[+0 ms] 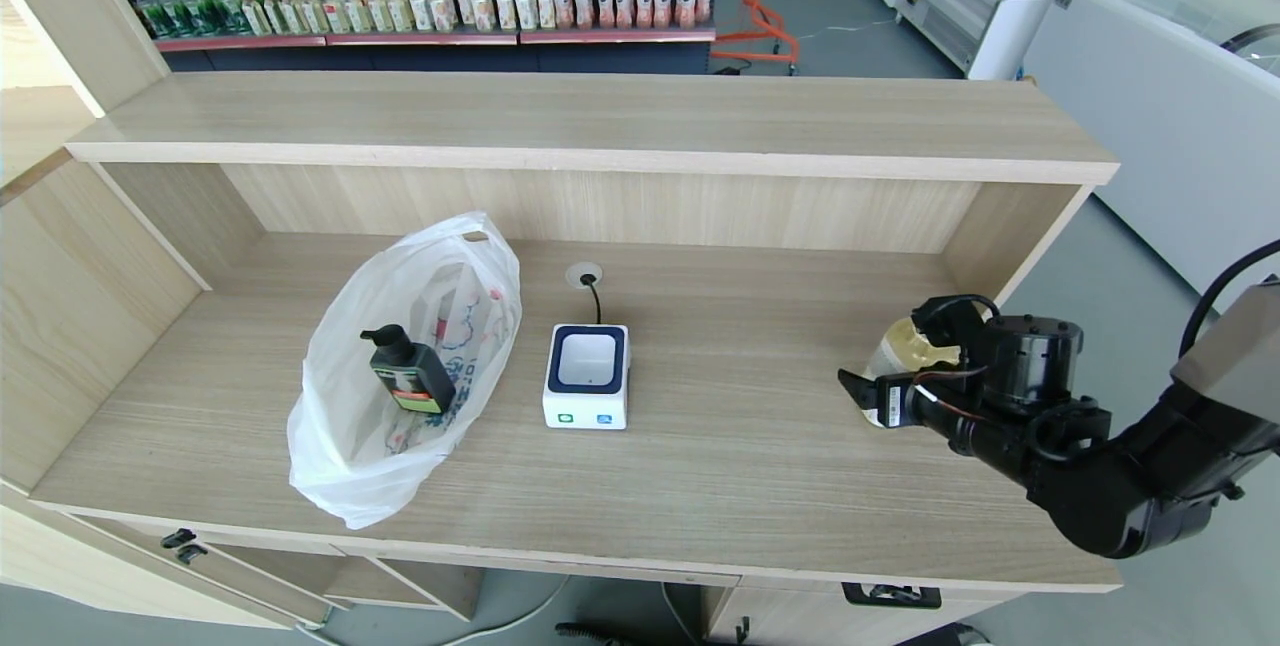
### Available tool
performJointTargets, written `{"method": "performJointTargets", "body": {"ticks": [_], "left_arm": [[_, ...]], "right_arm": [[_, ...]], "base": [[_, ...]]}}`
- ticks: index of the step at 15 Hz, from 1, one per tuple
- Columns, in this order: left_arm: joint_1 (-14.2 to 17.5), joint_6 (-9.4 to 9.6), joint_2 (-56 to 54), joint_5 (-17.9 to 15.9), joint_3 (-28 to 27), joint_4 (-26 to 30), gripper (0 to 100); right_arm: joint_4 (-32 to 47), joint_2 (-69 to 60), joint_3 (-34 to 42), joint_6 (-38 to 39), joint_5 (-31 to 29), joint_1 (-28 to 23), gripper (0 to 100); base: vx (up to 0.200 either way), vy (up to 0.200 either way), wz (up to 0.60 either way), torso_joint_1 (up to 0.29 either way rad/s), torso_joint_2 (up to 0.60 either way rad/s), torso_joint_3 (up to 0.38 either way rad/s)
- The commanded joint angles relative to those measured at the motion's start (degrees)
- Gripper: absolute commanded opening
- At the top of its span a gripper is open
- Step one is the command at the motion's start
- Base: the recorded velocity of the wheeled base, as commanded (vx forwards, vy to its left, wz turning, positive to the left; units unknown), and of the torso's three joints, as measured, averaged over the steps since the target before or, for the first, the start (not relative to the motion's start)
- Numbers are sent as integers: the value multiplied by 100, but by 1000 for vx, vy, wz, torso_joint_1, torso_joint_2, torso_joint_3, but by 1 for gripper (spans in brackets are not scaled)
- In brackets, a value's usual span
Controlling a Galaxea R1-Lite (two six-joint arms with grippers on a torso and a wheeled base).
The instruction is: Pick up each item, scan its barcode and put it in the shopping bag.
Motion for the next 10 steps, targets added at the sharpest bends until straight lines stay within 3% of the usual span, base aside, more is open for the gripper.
{"method": "performJointTargets", "body": {"ticks": [1, 10], "left_arm": [[0, -5, 6, 1, 0, 1, 100], [0, 3, -2, 1, 0, 1, 100]], "right_arm": [[-9, 73, -65, -26, 7, 4, 0], [-325, 179, -162, -703, 15, 4, 0]], "base": [[0, 0, 0, 0, 0, 0], [0, 0, 0, 0, 0, 0]]}}
